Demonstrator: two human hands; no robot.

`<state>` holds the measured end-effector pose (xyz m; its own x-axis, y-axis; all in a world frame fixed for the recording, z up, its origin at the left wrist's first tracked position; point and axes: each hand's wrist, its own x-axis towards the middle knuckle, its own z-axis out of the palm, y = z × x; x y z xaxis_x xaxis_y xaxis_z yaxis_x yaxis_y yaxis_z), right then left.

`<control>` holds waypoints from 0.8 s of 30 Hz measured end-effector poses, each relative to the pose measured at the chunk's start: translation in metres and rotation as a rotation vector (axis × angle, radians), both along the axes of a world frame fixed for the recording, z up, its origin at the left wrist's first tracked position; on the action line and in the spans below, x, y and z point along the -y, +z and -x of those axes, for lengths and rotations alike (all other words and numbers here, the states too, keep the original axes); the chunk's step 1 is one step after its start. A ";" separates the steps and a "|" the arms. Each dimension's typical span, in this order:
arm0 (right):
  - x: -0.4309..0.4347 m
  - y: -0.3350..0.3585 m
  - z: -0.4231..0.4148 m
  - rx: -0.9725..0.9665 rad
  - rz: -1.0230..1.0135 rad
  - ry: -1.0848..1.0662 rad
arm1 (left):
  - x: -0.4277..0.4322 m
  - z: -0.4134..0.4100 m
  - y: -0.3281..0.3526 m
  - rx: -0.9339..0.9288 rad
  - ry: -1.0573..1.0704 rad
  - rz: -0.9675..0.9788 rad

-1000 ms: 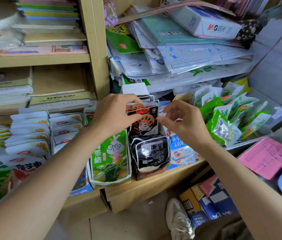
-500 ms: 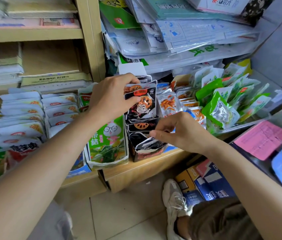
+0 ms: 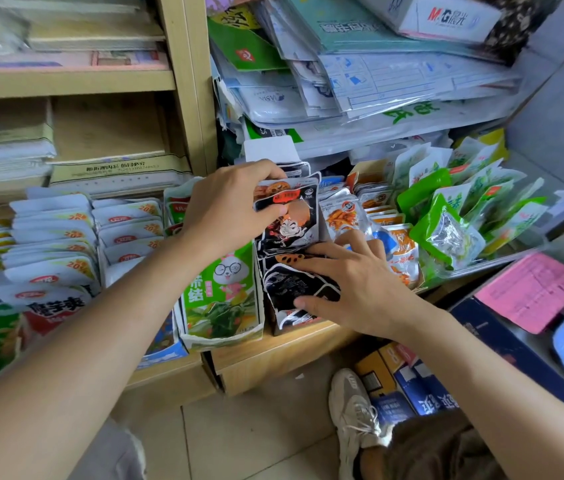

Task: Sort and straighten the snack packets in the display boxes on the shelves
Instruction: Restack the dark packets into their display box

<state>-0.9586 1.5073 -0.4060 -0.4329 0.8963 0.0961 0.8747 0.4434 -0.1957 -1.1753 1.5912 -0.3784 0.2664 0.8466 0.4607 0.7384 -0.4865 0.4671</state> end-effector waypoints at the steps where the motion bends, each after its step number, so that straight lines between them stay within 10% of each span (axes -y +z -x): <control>1: 0.000 0.000 0.000 -0.018 -0.020 0.000 | 0.000 0.000 0.000 0.003 -0.003 0.002; 16: -0.018 -0.002 0.008 -0.411 0.033 -0.194 | 0.013 0.011 0.004 -0.016 -0.212 0.131; 24: -0.020 -0.002 0.009 -0.426 0.049 -0.217 | 0.055 0.009 0.008 -0.020 -0.281 -0.284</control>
